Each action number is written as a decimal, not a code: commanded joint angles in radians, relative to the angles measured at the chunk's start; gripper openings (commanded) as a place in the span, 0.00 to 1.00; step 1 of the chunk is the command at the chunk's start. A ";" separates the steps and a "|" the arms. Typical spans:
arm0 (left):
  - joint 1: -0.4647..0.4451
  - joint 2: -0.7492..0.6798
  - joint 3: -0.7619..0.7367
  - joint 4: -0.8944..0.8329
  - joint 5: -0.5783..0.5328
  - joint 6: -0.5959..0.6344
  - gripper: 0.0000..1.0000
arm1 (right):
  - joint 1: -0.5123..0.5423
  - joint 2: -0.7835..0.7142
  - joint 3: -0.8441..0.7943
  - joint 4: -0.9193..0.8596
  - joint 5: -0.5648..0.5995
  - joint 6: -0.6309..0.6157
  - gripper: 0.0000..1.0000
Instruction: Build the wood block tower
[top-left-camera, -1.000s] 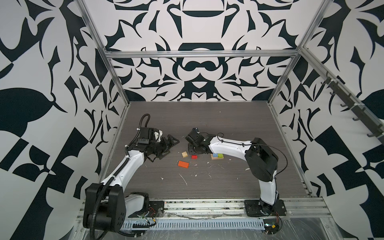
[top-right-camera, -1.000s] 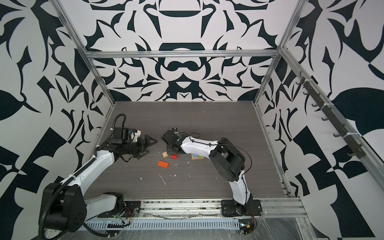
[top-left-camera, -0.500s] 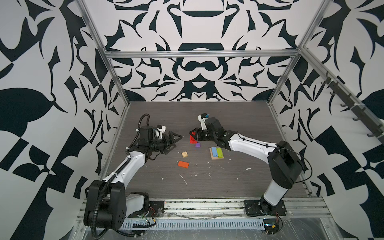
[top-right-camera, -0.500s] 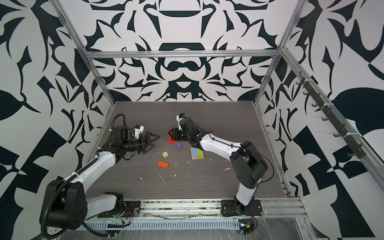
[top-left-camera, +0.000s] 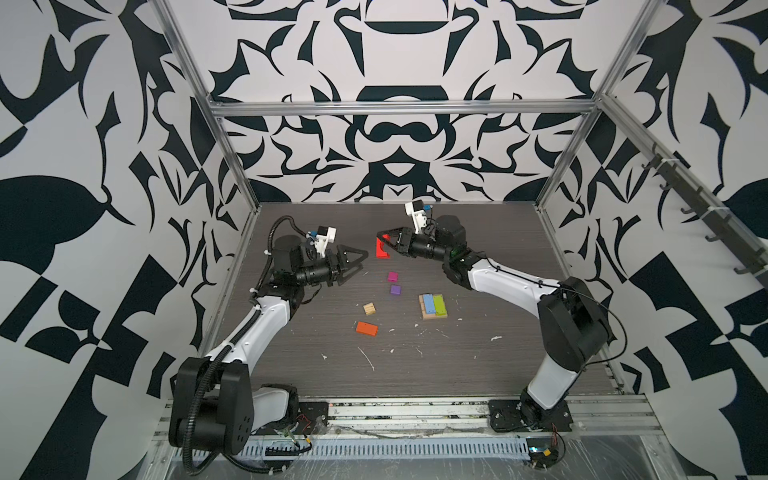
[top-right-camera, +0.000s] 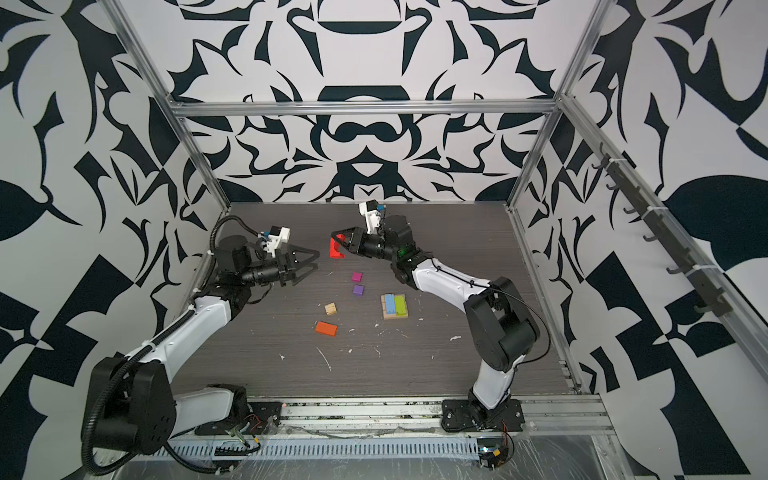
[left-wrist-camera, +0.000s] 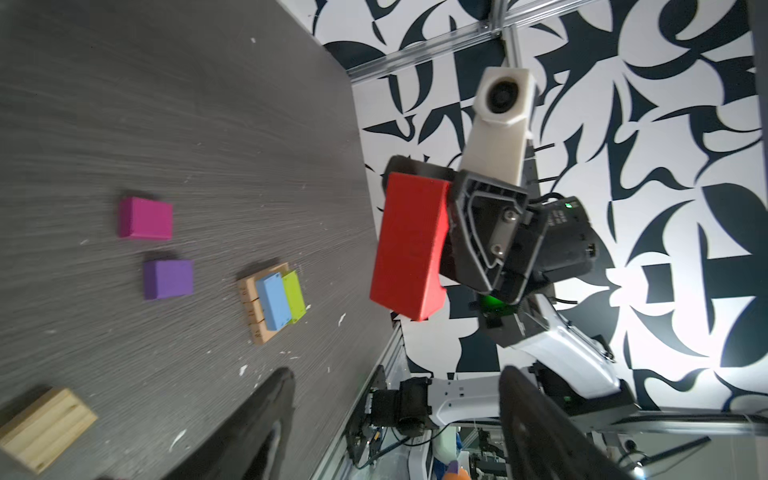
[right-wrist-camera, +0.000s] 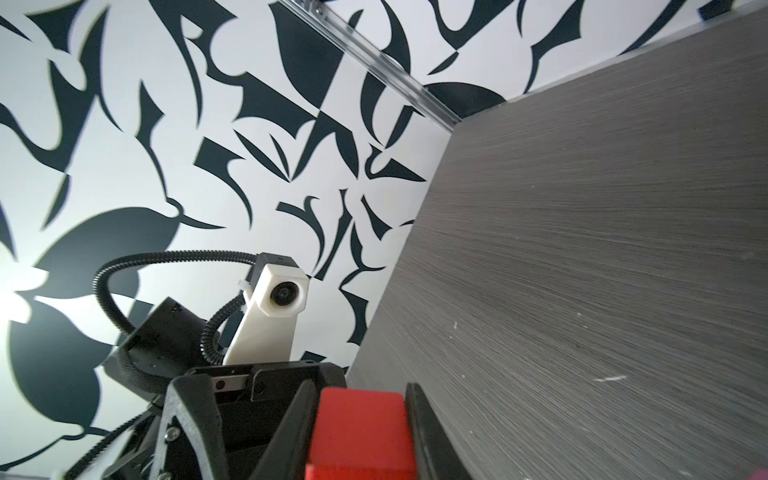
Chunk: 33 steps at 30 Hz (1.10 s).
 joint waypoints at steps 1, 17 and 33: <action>-0.006 0.053 0.070 0.081 0.055 -0.041 0.78 | -0.017 0.018 0.076 0.160 -0.085 0.098 0.27; -0.035 0.232 0.214 0.363 0.149 -0.210 0.67 | -0.031 0.164 0.254 0.362 -0.193 0.384 0.28; -0.035 0.264 0.250 0.403 0.164 -0.246 0.53 | -0.027 0.225 0.256 0.475 -0.247 0.498 0.29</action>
